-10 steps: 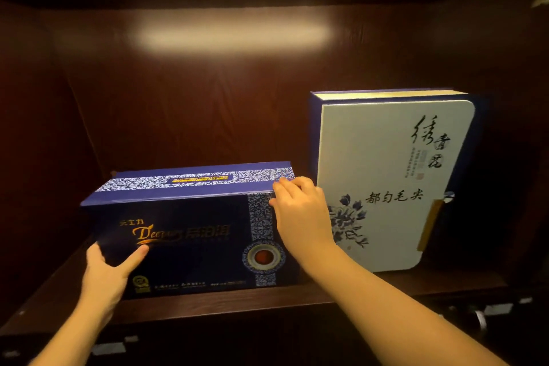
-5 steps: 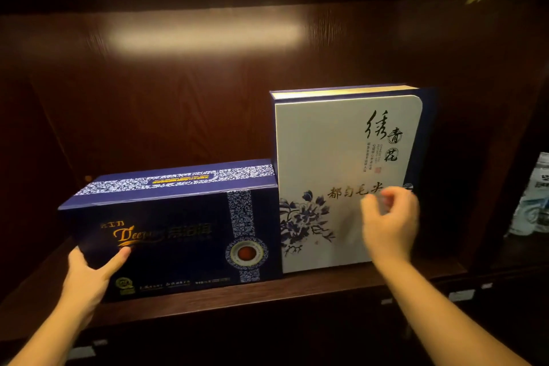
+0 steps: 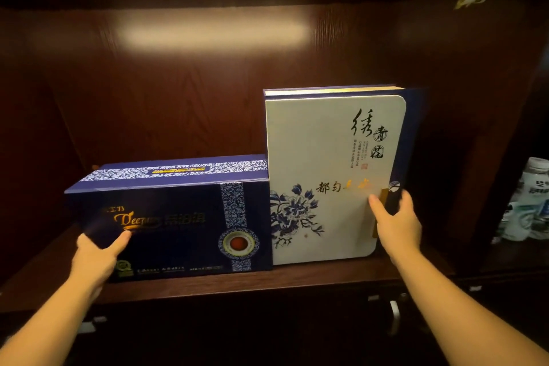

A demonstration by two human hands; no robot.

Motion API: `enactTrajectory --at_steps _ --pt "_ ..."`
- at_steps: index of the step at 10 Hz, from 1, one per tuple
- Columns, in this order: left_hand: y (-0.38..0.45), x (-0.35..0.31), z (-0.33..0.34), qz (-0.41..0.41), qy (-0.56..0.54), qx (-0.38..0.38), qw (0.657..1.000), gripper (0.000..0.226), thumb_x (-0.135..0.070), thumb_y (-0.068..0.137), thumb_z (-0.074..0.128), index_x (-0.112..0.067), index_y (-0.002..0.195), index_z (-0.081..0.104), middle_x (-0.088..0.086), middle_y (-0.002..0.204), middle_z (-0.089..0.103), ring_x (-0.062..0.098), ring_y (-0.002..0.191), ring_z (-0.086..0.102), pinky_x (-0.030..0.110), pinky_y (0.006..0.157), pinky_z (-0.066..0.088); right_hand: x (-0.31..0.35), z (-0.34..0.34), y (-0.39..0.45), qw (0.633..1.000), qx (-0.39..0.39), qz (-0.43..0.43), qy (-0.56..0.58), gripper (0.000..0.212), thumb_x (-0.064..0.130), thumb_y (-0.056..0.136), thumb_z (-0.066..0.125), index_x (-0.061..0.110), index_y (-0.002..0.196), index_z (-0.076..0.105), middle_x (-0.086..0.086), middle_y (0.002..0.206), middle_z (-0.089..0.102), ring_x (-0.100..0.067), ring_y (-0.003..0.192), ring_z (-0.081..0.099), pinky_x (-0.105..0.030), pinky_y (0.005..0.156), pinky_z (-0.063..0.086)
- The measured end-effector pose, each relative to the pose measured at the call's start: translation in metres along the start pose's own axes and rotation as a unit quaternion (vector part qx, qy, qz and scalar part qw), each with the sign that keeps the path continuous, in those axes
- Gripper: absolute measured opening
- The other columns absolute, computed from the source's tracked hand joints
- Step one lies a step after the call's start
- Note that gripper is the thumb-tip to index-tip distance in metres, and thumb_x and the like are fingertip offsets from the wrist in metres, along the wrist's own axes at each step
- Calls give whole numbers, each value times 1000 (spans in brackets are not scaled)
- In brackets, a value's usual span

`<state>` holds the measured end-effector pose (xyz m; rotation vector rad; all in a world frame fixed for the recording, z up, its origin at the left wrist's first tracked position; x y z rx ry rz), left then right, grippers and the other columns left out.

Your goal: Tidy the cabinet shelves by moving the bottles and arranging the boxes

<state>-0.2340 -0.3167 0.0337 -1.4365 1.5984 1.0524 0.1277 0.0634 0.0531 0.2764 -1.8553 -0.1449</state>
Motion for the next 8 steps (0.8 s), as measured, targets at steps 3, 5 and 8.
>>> enactTrajectory --at_steps 3,5,8 --pt "-131 -108 46 159 168 97 968 64 -46 85 61 -5 133 48 17 135 54 36 120 52 39 90 41 23 -22 2 990 60 31 -124 75 54 89 55 8 144 34 -20 137 53 -42 121 53 -48 91 47" --pt "-217 -166 84 281 193 153 927 58 -45 92 49 -12 140 44 10 141 51 28 125 50 39 98 42 54 -56 -19 967 102 -46 -229 50 48 93 48 13 125 60 -15 119 65 -36 107 60 -35 74 44" --pt "-272 -212 91 366 200 173 892 43 -39 91 52 -7 119 54 16 128 58 32 106 57 41 87 45 101 -127 -58 937 109 -178 -279 35 36 94 51 17 119 64 -12 123 64 -34 105 60 -39 81 48"
Point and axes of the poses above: each hand's wrist, its own y-axis towards the middle knuckle, its own z-axis out of the palm, x = y × z, the point moved 2 cm from there along y, towards the middle knuckle
